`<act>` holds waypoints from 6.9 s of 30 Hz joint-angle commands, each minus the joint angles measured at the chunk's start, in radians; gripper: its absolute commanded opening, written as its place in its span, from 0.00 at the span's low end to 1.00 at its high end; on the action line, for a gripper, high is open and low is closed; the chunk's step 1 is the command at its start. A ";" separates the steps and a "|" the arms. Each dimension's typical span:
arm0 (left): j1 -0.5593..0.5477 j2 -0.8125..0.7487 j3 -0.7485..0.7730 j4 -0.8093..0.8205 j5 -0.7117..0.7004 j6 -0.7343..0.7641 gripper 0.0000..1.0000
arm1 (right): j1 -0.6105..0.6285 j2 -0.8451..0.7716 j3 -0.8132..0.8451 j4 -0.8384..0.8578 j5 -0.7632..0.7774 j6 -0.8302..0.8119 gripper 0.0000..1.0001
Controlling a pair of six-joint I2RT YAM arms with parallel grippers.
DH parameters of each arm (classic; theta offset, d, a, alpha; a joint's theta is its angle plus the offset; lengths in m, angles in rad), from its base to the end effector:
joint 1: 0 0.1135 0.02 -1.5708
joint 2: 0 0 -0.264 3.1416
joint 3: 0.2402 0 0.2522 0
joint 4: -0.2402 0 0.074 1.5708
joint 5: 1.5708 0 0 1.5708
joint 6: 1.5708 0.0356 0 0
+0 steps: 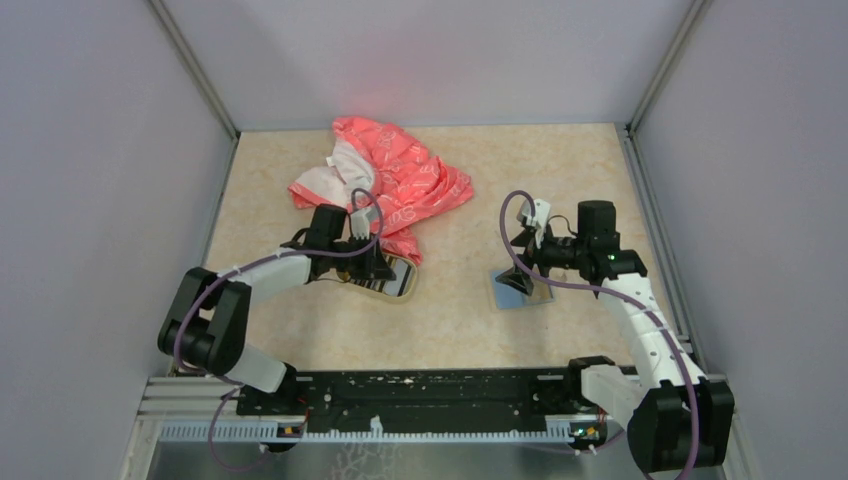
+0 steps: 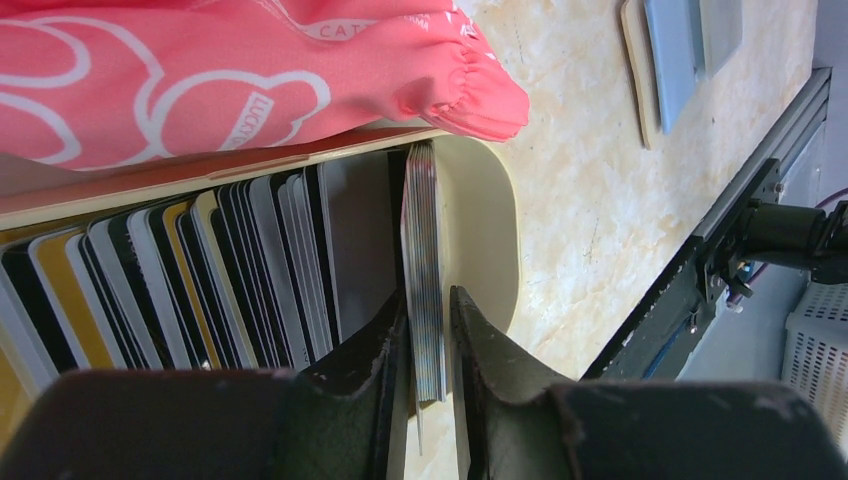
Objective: Put the credit cards into the card holder
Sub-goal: Pick up the credit card from the storage box, then insert the credit card into the card holder.
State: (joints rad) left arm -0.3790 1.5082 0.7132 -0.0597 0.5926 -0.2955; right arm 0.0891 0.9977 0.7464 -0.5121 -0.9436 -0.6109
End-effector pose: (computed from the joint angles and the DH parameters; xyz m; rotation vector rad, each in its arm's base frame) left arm 0.2582 -0.1242 0.1660 0.3850 2.4559 -1.0174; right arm 0.1942 0.0463 0.2669 -1.1112 1.7545 0.7767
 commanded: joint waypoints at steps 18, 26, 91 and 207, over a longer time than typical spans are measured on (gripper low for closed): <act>0.039 -0.100 -0.046 0.020 -0.049 -0.020 0.16 | 0.003 0.010 0.022 0.006 -0.014 -0.030 0.97; 0.049 -0.133 -0.057 0.018 -0.063 -0.021 0.21 | 0.003 0.012 0.024 0.001 -0.015 -0.033 0.97; -0.577 -0.112 -0.464 1.727 -0.503 -0.387 0.00 | 0.141 0.049 -0.079 0.180 -0.406 0.185 0.83; -0.578 0.509 0.219 0.953 -0.316 -0.666 0.00 | -0.378 0.308 0.037 -0.151 0.323 -0.187 0.33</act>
State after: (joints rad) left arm -0.9539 1.9965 0.8833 0.9550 0.2909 -0.9585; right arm -0.2737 1.3014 0.8028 -0.6823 -0.5785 -0.7601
